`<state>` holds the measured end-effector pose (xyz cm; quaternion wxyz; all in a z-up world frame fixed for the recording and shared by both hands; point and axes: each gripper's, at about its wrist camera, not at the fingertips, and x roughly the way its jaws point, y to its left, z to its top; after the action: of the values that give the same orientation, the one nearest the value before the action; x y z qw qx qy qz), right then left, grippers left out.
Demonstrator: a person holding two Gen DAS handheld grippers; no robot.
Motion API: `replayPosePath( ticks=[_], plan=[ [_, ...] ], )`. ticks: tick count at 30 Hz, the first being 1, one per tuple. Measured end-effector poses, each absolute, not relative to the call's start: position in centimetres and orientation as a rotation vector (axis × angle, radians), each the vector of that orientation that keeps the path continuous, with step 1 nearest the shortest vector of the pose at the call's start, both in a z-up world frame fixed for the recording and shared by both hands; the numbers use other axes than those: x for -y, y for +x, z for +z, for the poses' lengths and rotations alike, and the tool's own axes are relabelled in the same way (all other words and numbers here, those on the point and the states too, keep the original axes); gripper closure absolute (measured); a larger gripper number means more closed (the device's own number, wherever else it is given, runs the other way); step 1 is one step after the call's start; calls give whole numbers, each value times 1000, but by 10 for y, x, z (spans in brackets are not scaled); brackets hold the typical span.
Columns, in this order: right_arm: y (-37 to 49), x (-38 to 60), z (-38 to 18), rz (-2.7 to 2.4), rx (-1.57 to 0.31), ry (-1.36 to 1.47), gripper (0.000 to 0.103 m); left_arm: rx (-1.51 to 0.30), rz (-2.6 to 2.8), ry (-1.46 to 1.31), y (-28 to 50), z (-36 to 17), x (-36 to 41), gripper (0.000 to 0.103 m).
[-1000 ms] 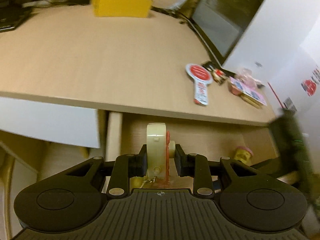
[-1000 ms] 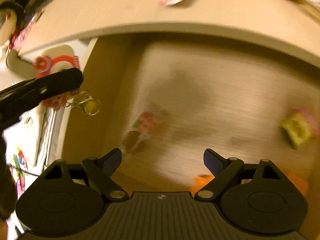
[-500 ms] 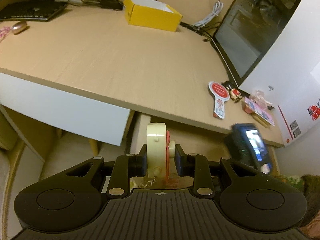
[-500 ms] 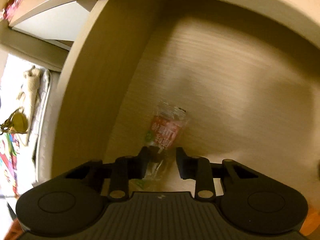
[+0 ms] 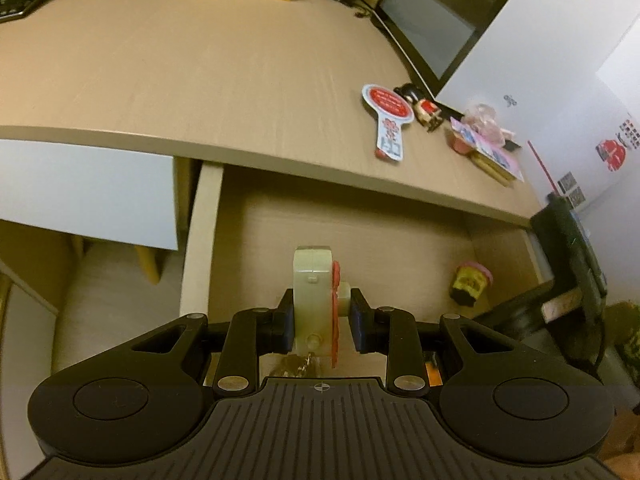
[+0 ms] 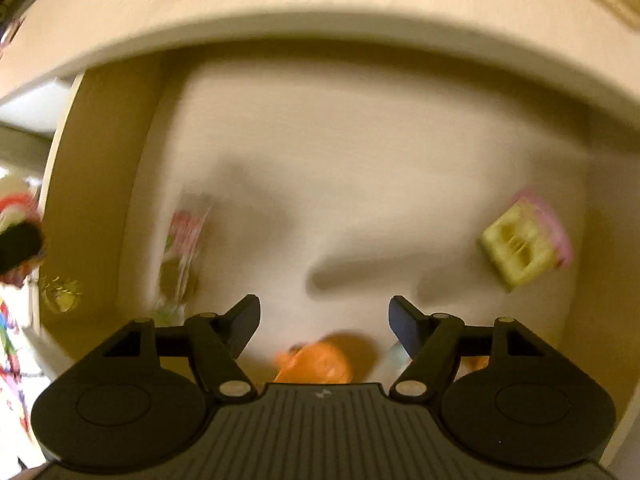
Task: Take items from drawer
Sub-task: 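Lift the keychain out of the drawer with the left tool while the right grasps an orange shell, then lower the keychain onto the desk beside the paddle card and open the left tool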
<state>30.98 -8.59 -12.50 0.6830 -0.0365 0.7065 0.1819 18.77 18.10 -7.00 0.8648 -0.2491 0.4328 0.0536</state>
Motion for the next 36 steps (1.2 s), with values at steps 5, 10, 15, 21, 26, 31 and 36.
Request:
replayPosePath(
  ticks=[5, 10, 15, 21, 26, 31, 36],
  plan=[
    [291, 71, -150, 390, -1687, -185, 31, -906, 91, -516, 186, -69, -179, 73],
    [278, 74, -144, 396, -1636, -213, 52, -940, 84, -485, 186, -70, -174, 73],
    [261, 89, -115, 389, -1521, -124, 52, -988, 13, -412, 187, -73, -160, 73],
    [260, 110, -47, 340, -1322, -42, 52, -971, -124, -363, 201, -56, -142, 73],
    [271, 137, 21, 243, -1099, -6, 52, -808, -238, -305, 236, 14, -134, 73],
    [277, 155, 48, 167, -952, 53, 52, -694, -278, -235, 293, 56, -123, 73],
    [286, 164, 35, 122, -920, 75, 52, -768, -276, -324, 357, 20, -115, 73]
  ],
)
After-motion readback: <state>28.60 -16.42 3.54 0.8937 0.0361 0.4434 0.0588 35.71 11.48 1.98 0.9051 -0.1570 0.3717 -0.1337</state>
